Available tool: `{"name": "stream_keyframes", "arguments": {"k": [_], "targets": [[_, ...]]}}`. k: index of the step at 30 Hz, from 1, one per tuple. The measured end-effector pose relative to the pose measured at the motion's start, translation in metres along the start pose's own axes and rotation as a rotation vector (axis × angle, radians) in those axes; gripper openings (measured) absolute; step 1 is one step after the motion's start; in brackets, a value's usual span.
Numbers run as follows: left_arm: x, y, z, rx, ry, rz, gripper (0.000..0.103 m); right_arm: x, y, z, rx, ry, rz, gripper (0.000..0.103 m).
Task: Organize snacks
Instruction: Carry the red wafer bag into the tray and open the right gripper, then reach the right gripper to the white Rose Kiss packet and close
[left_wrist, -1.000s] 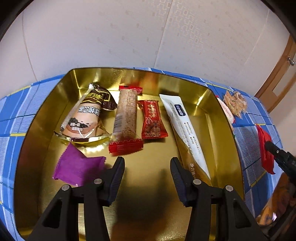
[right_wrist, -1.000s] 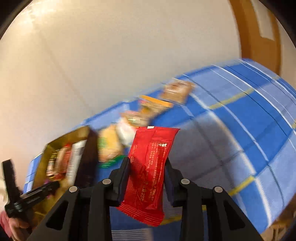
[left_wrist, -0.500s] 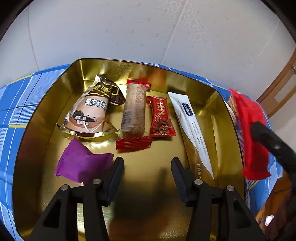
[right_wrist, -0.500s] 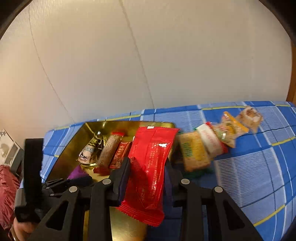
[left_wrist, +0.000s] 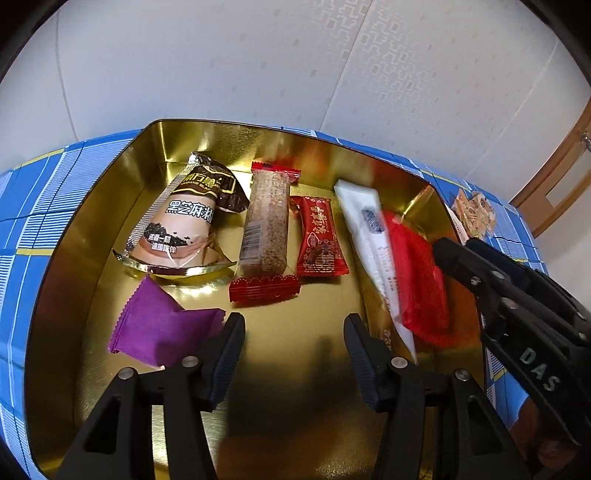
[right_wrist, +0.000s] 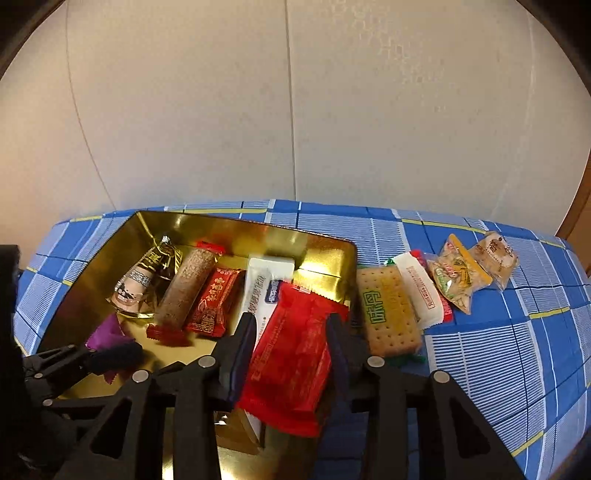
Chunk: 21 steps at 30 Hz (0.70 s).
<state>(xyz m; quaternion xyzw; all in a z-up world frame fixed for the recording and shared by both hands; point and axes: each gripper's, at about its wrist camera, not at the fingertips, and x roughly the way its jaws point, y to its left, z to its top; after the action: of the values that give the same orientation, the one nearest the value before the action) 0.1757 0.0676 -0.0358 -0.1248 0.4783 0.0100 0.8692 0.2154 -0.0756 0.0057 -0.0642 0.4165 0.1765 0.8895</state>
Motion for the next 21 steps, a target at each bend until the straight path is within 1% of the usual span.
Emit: {"name": "stream_keyframes", "arguments": {"k": [2,6,11,13,15,16,18,20,21], "targets": [[0.000,-0.001,0.000,-0.001,-0.001,-0.007,0.057,-0.007,-0.005,-0.002,0.013,-0.017,0.002,0.040],[0.000,-0.006,-0.001,0.006,-0.008,-0.013,0.064,-0.025,-0.019,-0.008,0.044,-0.060,0.004,0.040],[0.000,-0.007,0.000,0.007,-0.018,-0.008,0.065,-0.042,-0.054,-0.021,0.105,-0.103,-0.026,0.040],[-0.001,-0.007,0.001,0.000,-0.026,-0.014,0.066,-0.041,-0.072,-0.026,0.150,-0.101,-0.049,0.040],[-0.004,-0.007,0.000,-0.008,-0.042,-0.032,0.069,-0.038,-0.094,-0.033,0.218,-0.087,-0.057,0.040],[-0.006,-0.008,0.000,-0.004,-0.050,-0.037,0.069,-0.035,-0.107,-0.038,0.273,-0.069,-0.065,0.040],[-0.009,-0.010,-0.001,0.008,-0.061,-0.040,0.069,-0.031,-0.124,-0.040,0.338,-0.050,-0.045,0.040],[-0.012,-0.013,-0.002,0.013,-0.075,-0.055,0.069,-0.027,-0.135,-0.038,0.366,-0.053,-0.011,0.040],[-0.014,-0.015,-0.002,0.013,-0.081,-0.064,0.070,-0.025,-0.137,-0.036,0.361,-0.058,-0.006,0.045]]}}
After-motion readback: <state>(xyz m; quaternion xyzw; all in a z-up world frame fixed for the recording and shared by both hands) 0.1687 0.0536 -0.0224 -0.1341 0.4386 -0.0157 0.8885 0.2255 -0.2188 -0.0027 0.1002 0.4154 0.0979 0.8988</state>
